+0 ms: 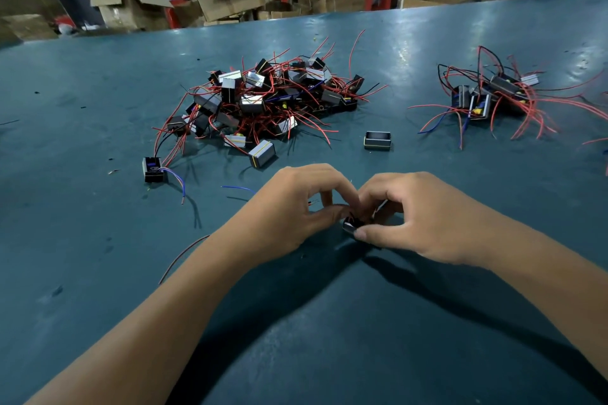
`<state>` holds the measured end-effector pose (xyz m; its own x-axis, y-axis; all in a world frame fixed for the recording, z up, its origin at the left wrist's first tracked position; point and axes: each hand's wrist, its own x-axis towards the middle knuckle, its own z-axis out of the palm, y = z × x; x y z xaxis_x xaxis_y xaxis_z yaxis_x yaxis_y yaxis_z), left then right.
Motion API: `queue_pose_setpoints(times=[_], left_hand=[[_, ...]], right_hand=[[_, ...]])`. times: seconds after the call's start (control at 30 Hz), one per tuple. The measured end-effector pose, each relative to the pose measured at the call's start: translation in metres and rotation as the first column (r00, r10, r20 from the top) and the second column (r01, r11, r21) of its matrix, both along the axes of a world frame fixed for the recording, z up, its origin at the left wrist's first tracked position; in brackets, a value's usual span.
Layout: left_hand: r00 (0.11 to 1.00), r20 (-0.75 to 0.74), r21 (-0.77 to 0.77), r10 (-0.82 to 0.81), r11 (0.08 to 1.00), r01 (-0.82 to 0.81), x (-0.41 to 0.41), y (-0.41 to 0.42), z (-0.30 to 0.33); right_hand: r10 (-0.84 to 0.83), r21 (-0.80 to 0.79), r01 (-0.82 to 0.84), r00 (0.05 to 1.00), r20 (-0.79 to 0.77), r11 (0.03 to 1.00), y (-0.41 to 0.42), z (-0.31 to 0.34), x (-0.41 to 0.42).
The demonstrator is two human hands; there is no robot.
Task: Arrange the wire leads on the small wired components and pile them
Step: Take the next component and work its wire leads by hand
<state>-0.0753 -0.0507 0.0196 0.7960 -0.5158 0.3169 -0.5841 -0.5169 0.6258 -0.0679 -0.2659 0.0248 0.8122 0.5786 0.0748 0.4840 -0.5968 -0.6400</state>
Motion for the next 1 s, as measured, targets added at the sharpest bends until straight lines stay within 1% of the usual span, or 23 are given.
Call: queue_pose_setpoints(times=[0.07, 0.13, 0.2, 0.27, 0.4, 0.53, 0.6, 0.63, 0.67, 0.73, 0.77, 0.83, 0.9, 1.0], left_hand=[[0.999, 0.037, 0.005, 0.033, 0.999, -0.033, -0.001, -0.002, -0.001], [0.996, 0.051, 0.014, 0.080, 0.997, -0.081, -0.001, -0.002, -0.001], [0.992, 0.018, 0.012, 0.124, 0.992, -0.124, -0.002, 0.000, 0.002], [0.992, -0.036, -0.003, 0.124, 0.992, -0.124, -0.003, 0.003, 0.005], [0.990, -0.140, -0.010, 0.032, 0.999, -0.034, -0.005, 0.005, 0.009], [0.974, -0.206, 0.034, -0.100, 0.993, 0.109, -0.007, 0.009, 0.012], [0.960, -0.247, 0.051, -0.129, 0.988, 0.146, -0.007, 0.014, 0.016], [0.963, -0.239, 0.052, -0.123, 0.989, 0.139, -0.005, 0.018, 0.018], [0.974, -0.206, 0.050, -0.091, 0.993, 0.103, -0.003, 0.023, 0.020], [0.992, -0.117, 0.035, 0.045, 0.999, -0.041, 0.004, 0.035, 0.023], [0.989, -0.086, 0.031, 0.122, 0.992, -0.119, 0.007, 0.040, 0.024], [0.970, -0.057, 0.071, 0.236, 0.970, -0.232, 0.012, 0.048, 0.024], [0.957, -0.094, 0.123, 0.275, 0.957, -0.263, 0.014, 0.052, 0.022], [0.958, -0.179, 0.187, 0.225, 0.964, -0.192, 0.015, 0.054, 0.021]], right_hand=[[-0.062, 0.021, 0.061, 0.996, 0.065, 0.998, 0.002, -0.004, 0.000], [-0.089, 0.049, 0.085, 0.992, 0.093, 0.995, 0.003, -0.006, 0.000], [-0.085, 0.062, 0.080, 0.993, 0.082, 0.995, 0.002, -0.007, 0.001], [-0.088, 0.051, 0.084, 0.993, 0.078, 0.995, 0.000, -0.007, 0.003], [-0.070, 0.038, 0.067, 0.996, 0.063, 0.997, -0.004, -0.006, 0.006], [0.031, -0.027, -0.030, 0.999, 0.015, 0.999, -0.010, 0.001, 0.008], [0.039, -0.030, -0.038, 0.999, 0.009, 0.999, -0.012, 0.001, 0.008], [0.037, -0.033, -0.036, 0.999, 0.021, 0.999, -0.012, 0.001, 0.008], [0.035, -0.039, -0.033, 0.999, 0.038, 0.999, -0.011, 0.001, 0.007], [0.026, -0.046, -0.023, 0.997, 0.067, 0.999, -0.009, 0.000, 0.006], [0.012, -0.039, -0.009, 0.997, 0.076, 0.999, -0.009, 0.000, 0.005], [-0.038, -0.020, 0.040, 0.994, 0.099, 0.999, -0.008, -0.002, 0.006], [-0.082, -0.004, 0.083, 0.990, 0.119, 0.997, -0.007, -0.004, 0.006], [-0.098, 0.000, 0.099, 0.988, 0.120, 0.995, -0.004, -0.008, 0.006]])
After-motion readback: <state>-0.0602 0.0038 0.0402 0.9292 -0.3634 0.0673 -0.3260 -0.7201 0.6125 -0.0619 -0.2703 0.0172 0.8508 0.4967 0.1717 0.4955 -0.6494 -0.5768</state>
